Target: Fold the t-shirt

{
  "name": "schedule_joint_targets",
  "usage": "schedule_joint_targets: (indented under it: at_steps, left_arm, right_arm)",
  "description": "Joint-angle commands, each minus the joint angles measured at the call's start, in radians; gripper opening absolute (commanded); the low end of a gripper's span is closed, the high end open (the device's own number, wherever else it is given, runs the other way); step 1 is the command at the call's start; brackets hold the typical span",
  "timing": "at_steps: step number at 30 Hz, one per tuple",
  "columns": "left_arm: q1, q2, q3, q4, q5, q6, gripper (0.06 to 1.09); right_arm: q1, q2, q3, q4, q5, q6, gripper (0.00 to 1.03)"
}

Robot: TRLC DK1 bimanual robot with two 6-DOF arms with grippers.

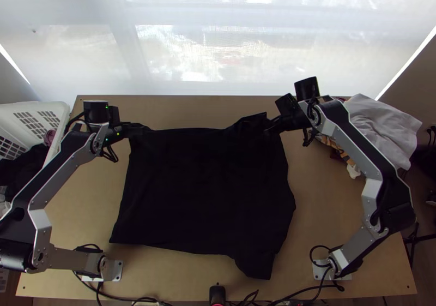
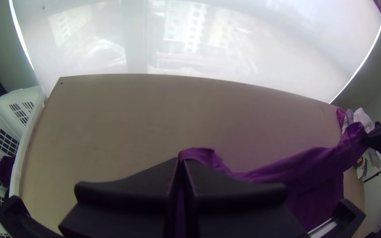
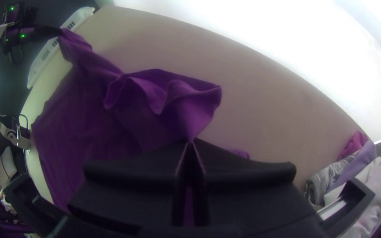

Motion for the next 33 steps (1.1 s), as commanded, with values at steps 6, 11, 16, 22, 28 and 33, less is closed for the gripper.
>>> schedule_joint_targets:
  at_steps: [6,11,16,22,28,33]
  left_arm:
    - [-0.024,-0.109,-0.169,0.057,0.002,-0.003,0.09]
    - [-0.014,-0.168,-0.212,0.054,0.002,0.003,0.09]
    - [-0.010,-0.233,-0.247,0.034,0.002,0.005,0.09]
    - [-0.025,-0.306,-0.313,0.016,0.002,0.003,0.09]
    - [-0.033,-0.364,-0.361,-0.007,0.002,0.002,0.09]
    - [-0.034,-0.395,-0.396,-0.024,0.002,0.002,0.09]
  right_arm:
    - [0.001,-0.154,-0.216,0.039,0.001,0.009,0.03]
    - [0.008,-0.219,-0.276,0.039,0.001,0.021,0.03]
    - [0.027,-0.288,-0.355,0.039,0.001,0.027,0.03]
    - [0.057,-0.354,-0.444,0.039,0.001,0.026,0.03]
    - [0.077,-0.401,-0.516,0.039,0.001,0.026,0.03]
    - [0.081,-0.433,-0.575,0.040,0.001,0.024,0.03]
